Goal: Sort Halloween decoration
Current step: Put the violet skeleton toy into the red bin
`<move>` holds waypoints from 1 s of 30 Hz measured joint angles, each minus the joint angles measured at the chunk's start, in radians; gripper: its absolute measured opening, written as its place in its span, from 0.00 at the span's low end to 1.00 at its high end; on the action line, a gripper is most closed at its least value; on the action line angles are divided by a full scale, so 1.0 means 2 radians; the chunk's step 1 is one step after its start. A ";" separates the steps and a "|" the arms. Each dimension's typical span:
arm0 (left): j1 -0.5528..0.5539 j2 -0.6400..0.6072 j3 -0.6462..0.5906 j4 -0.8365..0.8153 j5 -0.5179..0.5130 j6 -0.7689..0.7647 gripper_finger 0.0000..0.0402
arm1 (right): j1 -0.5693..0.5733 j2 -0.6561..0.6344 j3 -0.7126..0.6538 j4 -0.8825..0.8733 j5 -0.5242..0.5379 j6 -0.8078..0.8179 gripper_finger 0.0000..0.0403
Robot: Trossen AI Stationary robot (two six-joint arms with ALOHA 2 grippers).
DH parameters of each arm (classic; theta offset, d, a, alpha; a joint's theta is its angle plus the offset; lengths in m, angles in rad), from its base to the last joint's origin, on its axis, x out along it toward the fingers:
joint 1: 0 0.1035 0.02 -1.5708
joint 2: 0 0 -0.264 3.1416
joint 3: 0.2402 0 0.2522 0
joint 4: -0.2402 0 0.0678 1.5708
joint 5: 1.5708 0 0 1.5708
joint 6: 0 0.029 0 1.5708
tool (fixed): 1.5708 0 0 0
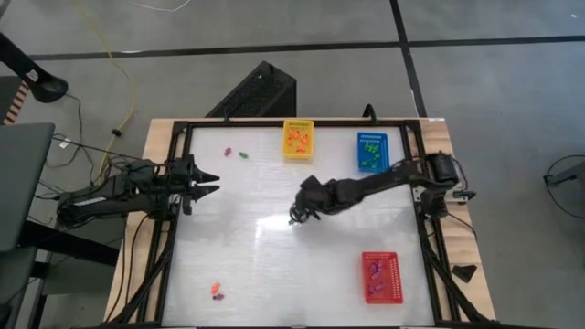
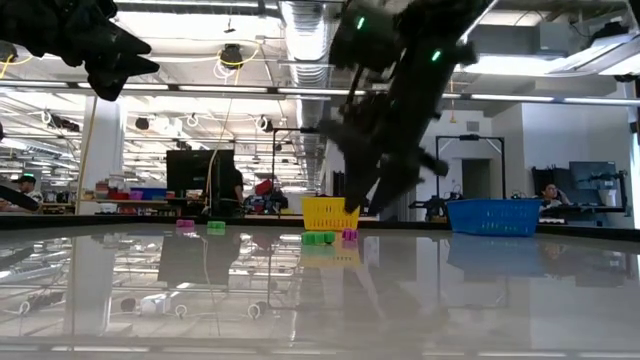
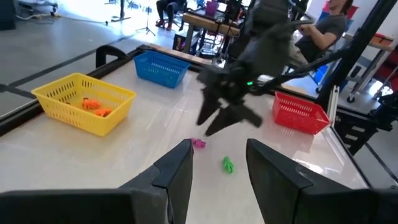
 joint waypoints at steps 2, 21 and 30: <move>0.000 0.000 0.000 -0.001 0.000 0.000 0.34 | -0.014 0.017 0.004 0.007 -0.019 -0.004 0.58; 0.000 0.000 0.000 -0.004 0.000 0.008 0.34 | 0.008 0.083 0.022 0.023 0.019 0.035 0.51; 0.000 0.000 0.000 -0.004 0.000 0.007 0.34 | 0.011 0.053 0.018 0.015 0.005 0.020 0.09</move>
